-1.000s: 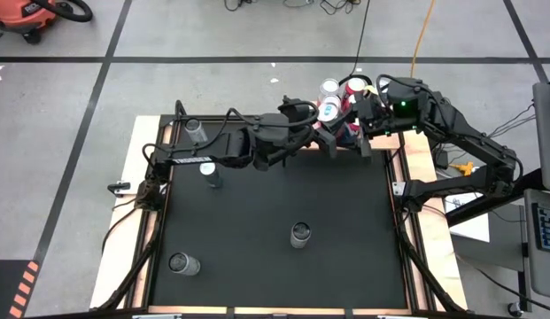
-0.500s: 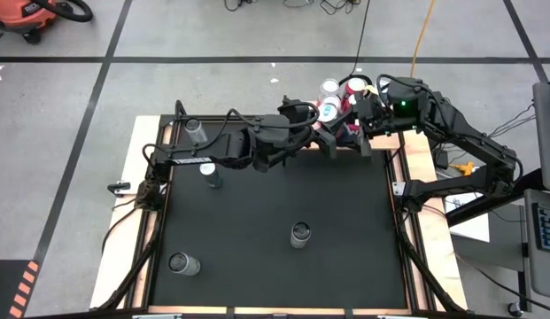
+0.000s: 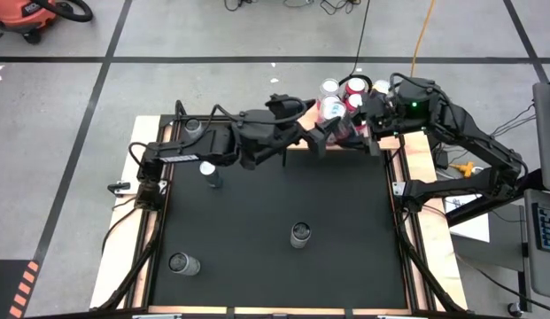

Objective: Place canned beverage on shelf
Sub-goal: Put the bottom blue soda can on the shelf aligned with the other blue soda can

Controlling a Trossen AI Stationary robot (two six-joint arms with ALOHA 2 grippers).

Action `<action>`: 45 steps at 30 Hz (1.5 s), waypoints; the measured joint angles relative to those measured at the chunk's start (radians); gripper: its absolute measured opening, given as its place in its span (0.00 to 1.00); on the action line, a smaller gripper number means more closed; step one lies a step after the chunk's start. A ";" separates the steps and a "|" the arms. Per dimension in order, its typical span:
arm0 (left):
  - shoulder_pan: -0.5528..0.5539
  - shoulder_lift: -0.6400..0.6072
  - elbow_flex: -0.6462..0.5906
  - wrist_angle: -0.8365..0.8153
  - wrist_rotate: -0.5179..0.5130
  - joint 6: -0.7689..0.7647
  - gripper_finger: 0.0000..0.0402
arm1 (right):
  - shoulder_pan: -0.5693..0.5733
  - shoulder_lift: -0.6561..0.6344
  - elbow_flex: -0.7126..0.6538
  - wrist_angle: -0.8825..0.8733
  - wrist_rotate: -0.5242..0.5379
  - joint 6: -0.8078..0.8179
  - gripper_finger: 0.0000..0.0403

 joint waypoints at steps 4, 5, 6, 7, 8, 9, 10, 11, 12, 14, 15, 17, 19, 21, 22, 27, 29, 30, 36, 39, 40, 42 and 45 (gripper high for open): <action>-0.021 -0.009 0.000 -0.055 0.013 0.023 0.99 | -0.020 -0.024 0.000 0.019 -0.073 0.058 0.53; -0.026 -0.009 0.000 -0.061 0.024 0.029 0.99 | -0.027 -0.030 0.000 0.024 -0.094 0.070 0.53; -0.031 -0.007 0.000 -0.062 0.036 0.029 0.99 | -0.034 -0.036 0.000 0.034 -0.102 0.085 0.53; -0.036 -0.007 0.000 -0.062 0.050 0.024 0.99 | -0.040 -0.042 0.000 0.047 -0.102 0.099 0.53; -0.041 -0.007 0.000 -0.060 0.066 0.019 0.99 | -0.047 -0.047 0.000 0.057 -0.101 0.113 0.53; -0.046 -0.007 0.000 -0.059 0.079 0.004 0.99 | -0.054 -0.051 0.000 0.070 -0.102 0.129 0.53; -0.052 -0.007 0.000 -0.059 0.088 -0.003 0.99 | -0.061 -0.056 0.000 0.088 -0.102 0.148 0.53; -0.058 -0.007 0.000 -0.058 0.096 -0.006 0.99 | -0.067 -0.059 0.000 0.109 -0.101 0.164 0.53; -0.062 -0.007 0.000 -0.059 0.098 -0.006 0.99 | -0.072 -0.061 0.000 0.129 -0.101 0.180 0.53; -0.073 -0.006 -0.001 -0.059 0.098 -0.005 0.99 | -0.078 -0.064 0.000 0.167 -0.102 0.210 0.53; -0.076 -0.006 -0.001 -0.059 0.098 -0.005 0.99 | -0.079 -0.064 0.000 0.187 -0.101 0.225 0.53; -0.083 -0.006 -0.001 -0.059 0.098 -0.005 0.99 | -0.079 -0.063 0.000 0.228 -0.101 0.247 0.53; -0.087 -0.006 -0.001 -0.060 0.098 -0.005 0.99 | -0.079 -0.061 0.000 0.268 -0.101 0.261 0.53; -0.090 -0.006 -0.001 -0.063 0.098 -0.001 0.99 | -0.079 -0.059 0.000 0.305 -0.101 0.276 0.53; -0.091 -0.006 -0.001 -0.063 0.098 0.003 0.99 | -0.079 -0.057 0.000 0.319 -0.100 0.280 0.53; -0.090 -0.006 -0.001 -0.043 0.097 0.025 0.99 | -0.078 -0.051 0.000 0.329 -0.097 0.275 0.53; -0.090 -0.006 -0.001 -0.026 0.097 0.032 0.99 | -0.078 -0.049 0.000 0.329 -0.096 0.275 0.53; -0.090 -0.006 -0.001 -0.021 0.097 0.044 0.99 | -0.078 -0.049 0.000 0.329 -0.096 0.274 0.53; -0.080 -0.005 -0.002 -0.024 0.101 0.099 0.99 | -0.078 -0.047 0.000 0.323 -0.097 0.230 0.53; -0.070 -0.005 -0.002 -0.023 0.104 0.100 0.99 | -0.078 -0.044 0.000 0.322 -0.097 0.234 0.53; -0.067 -0.005 -0.002 -0.024 0.114 0.099 0.99 | -0.078 -0.042 0.000 0.323 -0.097 0.236 0.53; -0.062 0.004 -0.001 -0.019 0.133 0.100 0.99 | -0.078 -0.042 0.000 0.322 -0.097 0.245 0.53; -0.059 0.010 -0.003 -0.021 0.154 0.106 0.99 | -0.078 -0.038 0.000 0.321 -0.098 0.256 0.53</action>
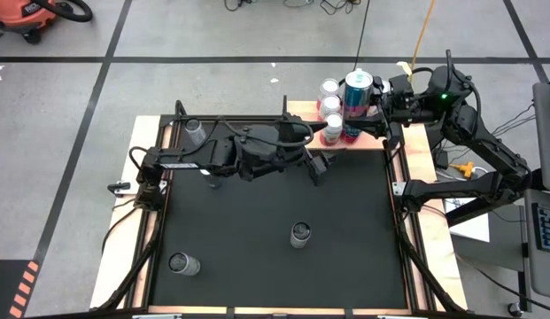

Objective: Place canned beverage on shelf
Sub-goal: Put the bottom blue soda can on the shelf aligned with the other blue soda can

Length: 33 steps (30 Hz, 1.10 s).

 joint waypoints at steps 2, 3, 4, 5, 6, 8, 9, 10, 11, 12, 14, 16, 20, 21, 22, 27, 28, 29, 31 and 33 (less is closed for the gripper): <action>0.006 0.008 0.000 0.004 0.016 0.002 0.99 | 0.000 0.000 0.000 0.000 0.001 0.018 0.53; 0.009 0.010 0.001 0.006 0.020 0.003 0.99 | 0.000 0.000 0.000 0.000 0.001 0.028 0.53; 0.010 0.012 0.001 0.005 0.021 0.003 0.99 | 0.000 0.000 0.000 0.000 0.002 0.038 0.53; 0.011 0.013 0.000 0.003 0.021 0.003 0.99 | 0.000 0.000 0.000 0.000 0.002 0.046 0.53; 0.013 0.020 0.000 0.004 0.021 0.003 0.99 | 0.000 0.000 0.000 0.000 0.002 0.053 0.53; 0.016 0.026 0.000 0.015 0.023 0.006 0.99 | 0.000 0.000 0.000 0.000 0.003 0.068 0.53; 0.016 0.027 0.000 0.019 0.024 0.020 0.99 | 0.000 0.000 0.000 0.000 0.002 0.078 0.53; 0.016 0.028 0.000 0.029 0.024 0.032 0.99 | 0.000 0.000 0.000 0.002 0.001 0.086 0.53; 0.016 0.028 0.000 0.033 0.024 0.049 0.99 | 0.000 0.001 0.000 0.007 0.001 0.094 0.53; 0.016 0.030 0.001 0.037 0.023 0.057 0.99 | 0.000 0.001 0.000 0.010 0.001 0.101 0.53; 0.016 0.030 0.001 0.038 0.015 0.074 0.99 | 0.000 0.003 0.000 0.012 0.001 0.116 0.53; 0.016 0.035 0.001 0.043 -0.004 0.080 0.99 | 0.000 0.007 0.000 0.017 0.001 0.126 0.53; 0.023 0.054 0.001 0.065 -0.055 0.081 0.99 | 0.002 0.018 0.000 0.021 0.001 0.129 0.53; 0.026 0.065 0.001 0.084 -0.066 0.082 0.99 | 0.002 0.021 0.000 0.026 0.001 0.132 0.53; 0.029 0.072 0.002 0.104 -0.075 0.082 0.99 | 0.002 0.024 0.000 0.031 0.002 0.134 0.53; 0.031 0.102 0.000 0.177 -0.135 0.141 0.99 | 0.002 0.047 0.000 0.053 0.008 0.129 0.53; 0.030 0.104 0.000 0.195 -0.144 0.165 0.99 | 0.002 0.052 0.000 0.052 0.008 0.125 0.53; 0.030 0.104 0.000 0.211 -0.154 0.182 0.99 | 0.002 0.057 0.000 0.055 0.008 0.123 0.53; 0.031 0.102 0.001 0.226 -0.173 0.186 0.99 | 0.002 0.068 0.000 0.055 0.007 0.122 0.53; 0.036 0.101 0.002 0.226 -0.193 0.187 0.99 | 0.002 0.077 0.000 0.055 0.008 0.114 0.53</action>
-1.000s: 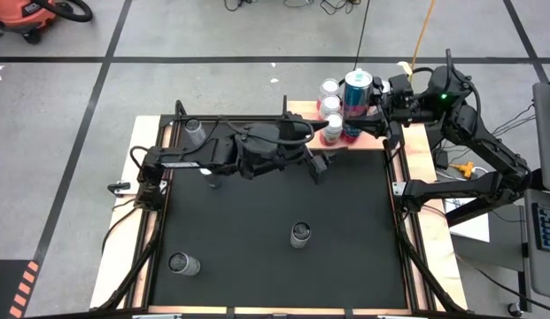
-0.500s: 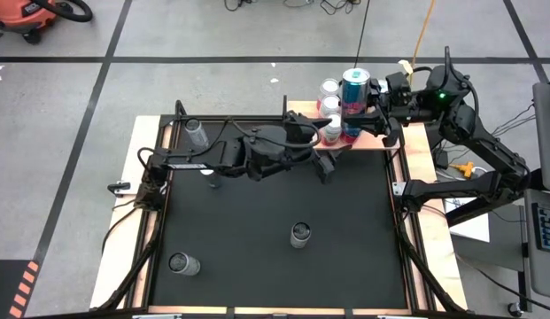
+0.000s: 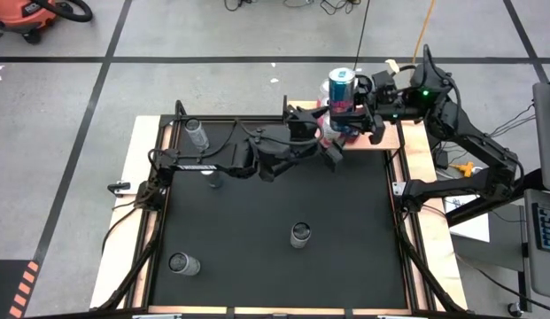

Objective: Place canned beverage on shelf
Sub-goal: Put the bottom blue soda can on the shelf aligned with the other blue soda can

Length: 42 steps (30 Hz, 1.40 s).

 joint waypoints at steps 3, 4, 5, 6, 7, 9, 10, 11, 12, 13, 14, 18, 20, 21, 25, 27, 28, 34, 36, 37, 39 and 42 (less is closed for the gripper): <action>0.010 0.001 0.000 -0.002 -0.003 0.000 0.99 | 0.000 0.010 0.000 0.002 0.000 -0.014 0.53; 0.013 0.001 0.000 -0.003 -0.003 0.000 0.99 | 0.000 0.013 0.000 0.003 0.001 -0.015 0.53; 0.015 0.001 0.000 -0.007 -0.003 0.000 0.99 | 0.000 0.017 0.000 0.006 0.001 -0.016 0.53; 0.017 0.001 0.000 -0.007 -0.006 0.000 0.99 | 0.000 0.019 0.000 0.009 0.000 -0.016 0.53; 0.018 0.001 0.000 -0.007 -0.006 -0.002 0.99 | 0.000 0.020 0.000 0.008 0.000 -0.016 0.53; 0.021 0.001 0.000 -0.007 -0.006 -0.004 0.99 | 0.000 0.020 0.000 0.005 0.001 -0.023 0.53; 0.022 0.001 0.000 -0.007 -0.008 -0.004 0.99 | 0.000 0.020 0.000 0.005 0.001 -0.029 0.53; 0.022 0.001 0.000 -0.007 -0.011 -0.004 0.99 | 0.000 0.020 0.000 0.006 0.001 -0.036 0.53; 0.022 0.001 0.000 -0.007 -0.013 -0.005 0.99 | 0.000 0.020 0.000 0.006 0.001 -0.042 0.53; 0.022 0.001 0.000 -0.007 -0.013 -0.008 0.99 | 0.000 0.020 0.000 0.005 0.001 -0.046 0.53; 0.022 0.001 -0.001 -0.007 -0.014 -0.012 0.99 | 0.000 0.020 0.000 0.006 0.001 -0.051 0.53; 0.024 0.001 -0.001 -0.020 -0.016 -0.088 0.98 | 0.000 0.020 0.000 0.009 -0.001 -0.075 0.53; 0.024 0.001 -0.001 -0.032 -0.020 -0.112 0.96 | 0.000 0.021 0.000 0.007 -0.002 -0.083 0.53; 0.024 0.001 -0.001 -0.032 -0.021 -0.115 0.95 | 0.000 0.021 0.000 0.007 -0.003 -0.093 0.53; 0.025 0.001 -0.001 -0.031 -0.021 -0.115 0.87 | 0.000 0.021 0.000 0.007 -0.004 -0.116 0.53; 0.025 0.001 -0.001 -0.031 -0.019 -0.115 0.83 | 0.000 0.021 0.000 0.006 -0.006 -0.118 0.53; 0.027 0.001 -0.001 -0.031 -0.013 -0.116 0.82 | 0.000 0.021 0.000 0.006 -0.007 -0.118 0.53; 0.029 0.001 -0.001 -0.030 0.002 -0.116 0.71 | 0.000 0.021 0.000 0.006 -0.007 -0.139 0.53; 0.030 0.001 -0.001 -0.030 0.004 -0.116 0.67 | 0.000 0.021 0.000 0.005 -0.007 -0.144 0.53; 0.031 0.001 -0.001 -0.031 0.005 -0.114 0.65 | 0.000 0.021 0.000 0.005 -0.008 -0.144 0.53; 0.032 0.001 -0.001 -0.032 0.006 -0.109 0.61 | 0.000 0.021 0.000 0.001 -0.009 -0.142 0.53; 0.032 0.001 -0.001 -0.032 0.008 -0.104 0.56 | 0.000 0.021 0.000 -0.002 -0.008 -0.143 0.55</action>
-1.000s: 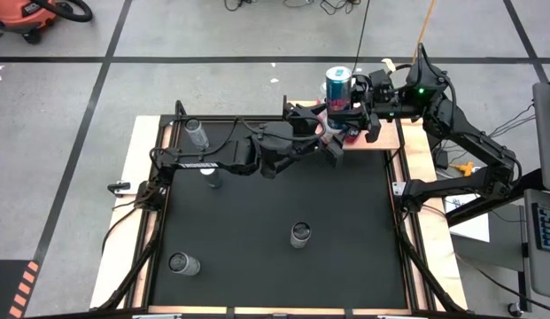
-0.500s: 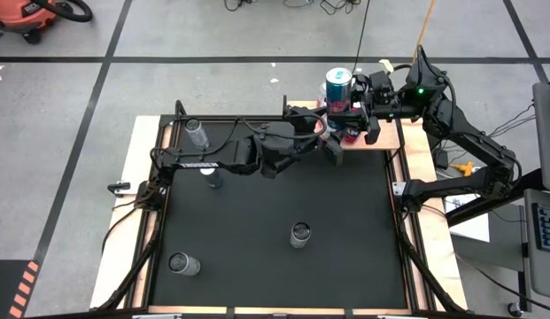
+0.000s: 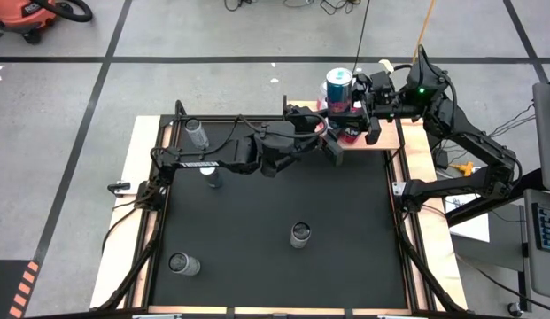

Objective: Place canned beverage on shelf
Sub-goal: Put the bottom blue soda can on the shelf aligned with the other blue soda can

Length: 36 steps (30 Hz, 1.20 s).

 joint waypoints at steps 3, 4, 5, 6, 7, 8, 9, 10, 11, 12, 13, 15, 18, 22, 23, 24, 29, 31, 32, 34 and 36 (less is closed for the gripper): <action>0.000 0.000 0.000 0.002 0.009 0.015 0.55 | 0.000 -0.001 0.000 0.001 0.000 -0.004 0.58; 0.000 0.000 0.000 0.003 0.010 0.016 0.55 | 0.000 -0.001 0.000 0.001 0.000 -0.004 0.59; 0.000 0.000 0.000 0.003 0.011 0.016 0.55 | 0.000 -0.001 0.000 0.001 0.000 -0.004 0.60; 0.000 0.000 0.000 0.004 0.012 0.016 0.55 | 0.000 -0.001 0.000 0.001 0.000 -0.004 0.61; 0.000 0.000 0.000 0.005 0.012 0.017 0.55 | 0.000 -0.002 0.000 0.001 0.000 -0.001 0.61; 0.000 0.000 0.000 0.005 0.013 0.017 0.55 | 0.000 -0.004 0.000 0.000 0.000 0.004 0.62; 0.000 0.000 0.000 0.007 0.014 0.017 0.55 | 0.000 -0.006 0.000 0.000 0.000 0.015 0.63; 0.000 0.000 0.000 0.008 0.017 0.017 0.54 | 0.000 -0.008 0.000 0.001 0.000 0.031 0.63; 0.000 0.000 0.000 0.009 0.020 0.017 0.54 | 0.000 -0.010 0.000 0.001 0.000 0.046 0.64; 0.000 0.000 0.000 0.009 0.023 0.017 0.54 | 0.000 -0.012 0.000 0.001 -0.001 0.057 0.65; 0.000 0.000 0.000 0.009 0.024 0.017 0.54 | 0.000 -0.014 0.000 0.000 -0.002 0.066 0.66; 0.000 0.000 0.000 0.009 0.027 0.018 0.54 | 0.000 -0.020 0.000 -0.002 -0.002 0.075 0.68; 0.000 -0.001 0.000 0.010 0.027 0.024 0.54 | 0.000 -0.030 0.000 -0.004 -0.002 0.080 0.72; 0.000 -0.001 0.000 0.009 0.027 0.071 0.54 | 0.000 -0.042 0.000 -0.004 -0.001 0.104 0.76; 0.000 -0.001 0.000 0.009 0.030 0.081 0.54 | 0.000 -0.046 0.000 -0.005 -0.001 0.104 0.77; 0.000 -0.001 0.000 0.009 0.032 0.096 0.54 | 0.000 -0.051 -0.001 -0.005 -0.001 0.104 0.78; 0.000 -0.001 0.000 0.008 0.034 0.103 0.54 | 0.000 -0.073 -0.001 -0.006 0.022 0.098 0.78; 0.000 -0.003 0.001 -0.002 0.034 0.102 0.54 | 0.000 -0.083 -0.001 -0.005 0.029 0.084 0.78; 0.000 -0.003 0.001 -0.016 0.033 0.100 0.54 | 0.000 -0.087 -0.001 -0.002 0.029 0.075 0.78; 0.000 -0.005 0.002 -0.048 0.033 0.099 0.54 | 0.000 -0.092 0.006 -0.010 0.031 0.051 0.78; 0.000 -0.005 0.002 -0.076 0.032 0.097 0.54 | 0.000 -0.091 0.026 -0.017 0.032 0.031 0.78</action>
